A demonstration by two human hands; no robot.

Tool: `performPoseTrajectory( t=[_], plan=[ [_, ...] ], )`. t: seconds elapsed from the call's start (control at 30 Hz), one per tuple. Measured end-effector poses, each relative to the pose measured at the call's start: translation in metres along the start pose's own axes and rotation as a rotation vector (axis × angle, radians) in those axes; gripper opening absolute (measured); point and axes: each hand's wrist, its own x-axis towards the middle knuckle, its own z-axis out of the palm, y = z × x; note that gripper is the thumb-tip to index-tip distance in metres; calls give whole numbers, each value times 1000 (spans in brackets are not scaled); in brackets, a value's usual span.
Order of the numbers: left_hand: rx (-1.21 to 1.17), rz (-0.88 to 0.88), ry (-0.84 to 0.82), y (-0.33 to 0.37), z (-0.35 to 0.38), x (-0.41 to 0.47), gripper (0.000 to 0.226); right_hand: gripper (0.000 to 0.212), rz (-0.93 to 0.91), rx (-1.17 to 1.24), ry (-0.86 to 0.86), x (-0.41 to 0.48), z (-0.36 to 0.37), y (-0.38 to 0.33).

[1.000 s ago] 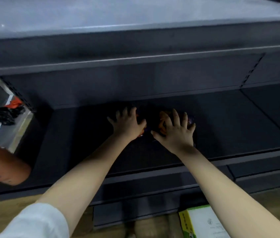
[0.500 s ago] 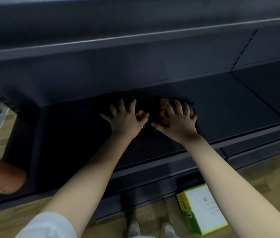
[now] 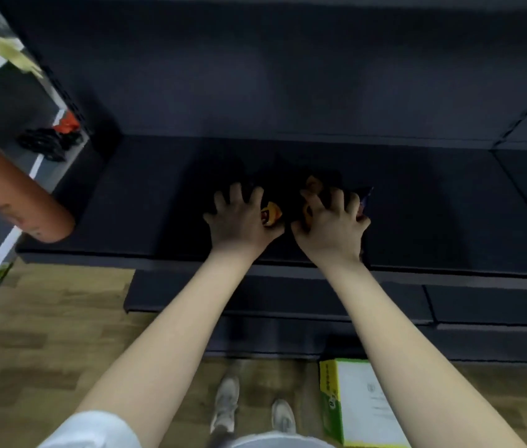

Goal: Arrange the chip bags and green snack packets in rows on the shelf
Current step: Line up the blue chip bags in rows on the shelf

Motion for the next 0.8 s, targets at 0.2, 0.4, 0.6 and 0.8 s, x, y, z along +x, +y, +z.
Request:
performPoseTrajectory(
  t=[0.2, 0.4, 0.6, 0.8],
  plan=[
    [-27, -89, 164, -13, 4, -51, 70, 57, -159, 139, 18, -11, -1, -17],
    [-11, -270, 209, -79, -13, -104, 62, 55, -326, 336, -17, -31, -3, -76],
    [-48, -524, 215, -166, -13, -203, 58, 54, -655, 343, -79, -107, 6, -172],
    [-22, -766, 256, -261, -27, -352, 62, 56, -965, 369, -193, -243, 21, -285]
  ],
)
